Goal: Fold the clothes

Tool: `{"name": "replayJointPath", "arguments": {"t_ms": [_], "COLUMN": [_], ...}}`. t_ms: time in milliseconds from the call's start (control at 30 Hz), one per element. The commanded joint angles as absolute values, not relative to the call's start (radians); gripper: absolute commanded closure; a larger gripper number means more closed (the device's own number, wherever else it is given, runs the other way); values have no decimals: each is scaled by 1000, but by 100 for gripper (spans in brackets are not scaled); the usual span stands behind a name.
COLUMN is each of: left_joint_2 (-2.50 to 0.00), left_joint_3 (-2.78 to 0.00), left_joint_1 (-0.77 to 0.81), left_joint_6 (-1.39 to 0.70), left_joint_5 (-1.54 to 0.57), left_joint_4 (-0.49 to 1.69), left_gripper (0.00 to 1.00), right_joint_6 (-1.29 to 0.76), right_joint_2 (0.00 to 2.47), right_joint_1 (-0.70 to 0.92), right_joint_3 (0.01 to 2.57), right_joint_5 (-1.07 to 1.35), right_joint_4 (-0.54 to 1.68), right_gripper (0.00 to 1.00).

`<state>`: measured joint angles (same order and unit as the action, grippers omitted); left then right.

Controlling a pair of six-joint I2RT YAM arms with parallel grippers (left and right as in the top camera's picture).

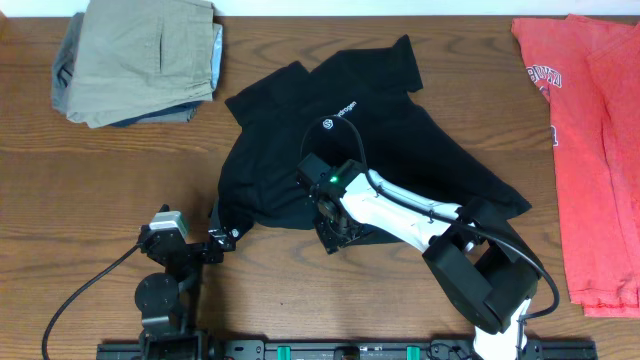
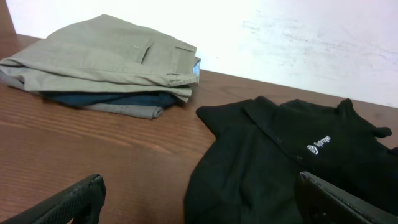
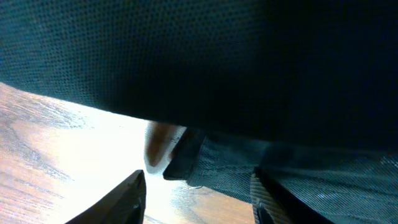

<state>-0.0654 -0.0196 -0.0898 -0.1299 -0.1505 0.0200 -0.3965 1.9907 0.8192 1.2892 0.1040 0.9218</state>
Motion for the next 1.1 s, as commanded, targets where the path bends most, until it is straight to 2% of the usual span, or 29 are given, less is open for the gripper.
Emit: {"name": "replayJointPath", "arguments": {"t_ms": [0,67,167,200,533,867,1067], "left_joint_2": [-65,-65,-65,-65,-65,-65,-65], "left_joint_3": [-4,-4,-4,-4,-4,-4,-4], "left_joint_1": [-91,-91,-91,-91,-91,-91,-91], "left_joint_6": [-124,-124,-124,-124,-124,-124,-124], "left_joint_5": [-165,-165,-165,-165,-165,-165,-165], "left_joint_4": [56,56,56,56,56,56,56], "left_gripper": [2,2,2,2,2,2,2], "right_joint_6": [-419,-419,-431,-442,-588,-604,-606], "right_joint_2": [2031,2031,2031,2031,1946,1549,1341], "right_joint_1": [820,820,815,815,755,619,605], "right_joint_3": [1281,1281,1282,1283,1355,1368,1368], "right_joint_5": [110,108,100,90,-113,-147,-184], "right_joint_4": [916,916,921,925,1126,1222,1316], "right_gripper": [57,67,94,99,99,99,99]}}
